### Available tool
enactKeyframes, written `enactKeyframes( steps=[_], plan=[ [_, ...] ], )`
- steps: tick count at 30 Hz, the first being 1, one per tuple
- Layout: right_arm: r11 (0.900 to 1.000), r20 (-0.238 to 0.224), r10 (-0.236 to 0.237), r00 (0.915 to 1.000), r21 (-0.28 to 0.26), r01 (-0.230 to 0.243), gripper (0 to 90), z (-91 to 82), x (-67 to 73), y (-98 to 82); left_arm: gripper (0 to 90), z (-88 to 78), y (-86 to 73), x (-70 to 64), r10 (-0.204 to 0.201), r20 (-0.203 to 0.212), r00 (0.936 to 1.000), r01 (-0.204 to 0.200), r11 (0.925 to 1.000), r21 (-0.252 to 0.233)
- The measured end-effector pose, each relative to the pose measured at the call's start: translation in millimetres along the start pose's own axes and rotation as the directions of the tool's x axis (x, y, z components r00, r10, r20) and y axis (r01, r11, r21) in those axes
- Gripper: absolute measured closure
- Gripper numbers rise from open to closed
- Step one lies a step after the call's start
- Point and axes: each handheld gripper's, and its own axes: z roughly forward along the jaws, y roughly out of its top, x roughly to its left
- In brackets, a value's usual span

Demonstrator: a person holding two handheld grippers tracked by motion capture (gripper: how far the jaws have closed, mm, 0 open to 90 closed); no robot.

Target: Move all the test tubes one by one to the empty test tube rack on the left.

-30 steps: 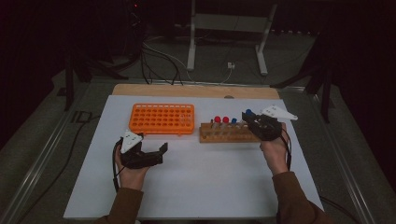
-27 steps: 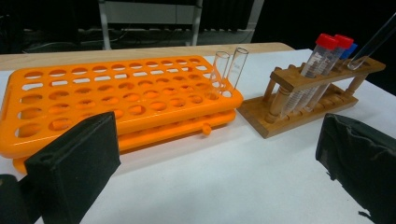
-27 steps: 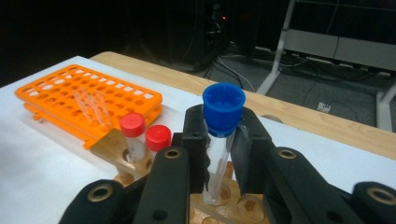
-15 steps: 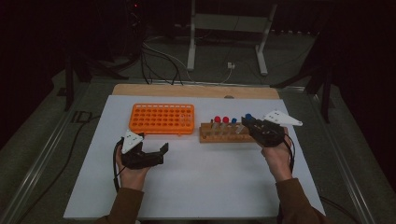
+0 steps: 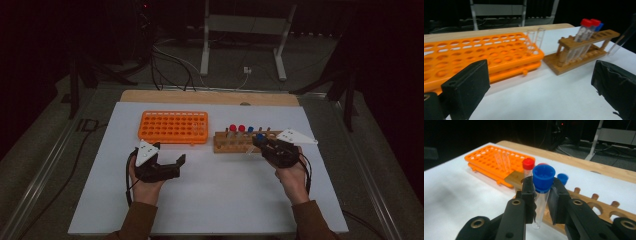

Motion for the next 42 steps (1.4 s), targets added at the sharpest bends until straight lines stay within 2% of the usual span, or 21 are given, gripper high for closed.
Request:
enactKeyframes(
  steps=[7, 11, 12, 15, 23, 28, 31, 36, 40, 42],
  plan=[
    [1.000, -0.055, -0.019, 0.9983, -0.003, 0.019, 77.2, 2.4, 17.7, 2.7, 5.2, 10.6, 6.4, -19.3, 0.045, 0.065, 0.9969, -0.046, 0.9989, 0.011],
    [1.000, -0.084, -0.026, 0.9961, -0.003, 0.026, 77.1, 4.0, 26.1, 3.8, 7.9, 16.9, 10.2, -27.4, 0.055, 0.117, 0.9915, -0.057, 0.9983, 0.010],
    [1.000, -0.094, -0.023, 0.9953, 0.001, 0.024, 77.1, 4.2, 27.9, 3.9, 9.3, 18.6, 11.5, -29.9, 0.059, 0.137, 0.9888, -0.061, 0.9981, 0.009],
    [1.000, -0.108, -0.029, 0.9937, 0.005, 0.030, 77.1, 5.7, 32.6, 4.0, 16.4, 25.5, 16.1, -39.1, 0.076, 0.210, 0.9747, -0.080, 0.9967, 0.012],
    [0.999, -0.145, -0.031, 0.9889, 0.018, 0.033, 77.0, 11.5, 44.6, 3.0, 21.7, 48.3, 19.9, -66.4, 0.131, 0.302, 0.9443, -0.148, 0.9883, 0.035],
    [0.999, -0.171, -0.029, 0.9848, 0.024, 0.033, 77.0, 14.1, 50.3, 2.1, 25.2, 59.1, 19.6, -81.0, 0.171, 0.312, 0.9345, -0.194, 0.9798, 0.047],
    [0.999, -0.189, -0.026, 0.9817, 0.031, 0.032, 77.0, 15.4, 53.7, 1.7, 30.6, 62.8, 20.2, -87.4, 0.196, 0.314, 0.9290, -0.223, 0.9735, 0.051],
    [0.999, -0.206, -0.033, 0.9780, 0.035, 0.041, 77.0, 17.4, 59.1, 1.6, 44.3, 69.1, 19.6, -91.6, 0.200, 0.338, 0.9196, -0.237, 0.9689, 0.072],
    [0.998, -0.219, -0.030, 0.9753, 0.039, 0.039, 77.0, 18.0, 60.4, 1.4, 56.7, 71.9, 18.4, -92.2, 0.200, 0.348, 0.9157, -0.242, 0.9667, 0.082],
    [0.999, -0.222, -0.027, 0.9746, 0.039, 0.037, 77.0, 18.1, 60.8, 1.4, 62.4, 72.7, 18.0, -92.8, 0.202, 0.361, 0.9103, -0.249, 0.9645, 0.088]
  ],
)
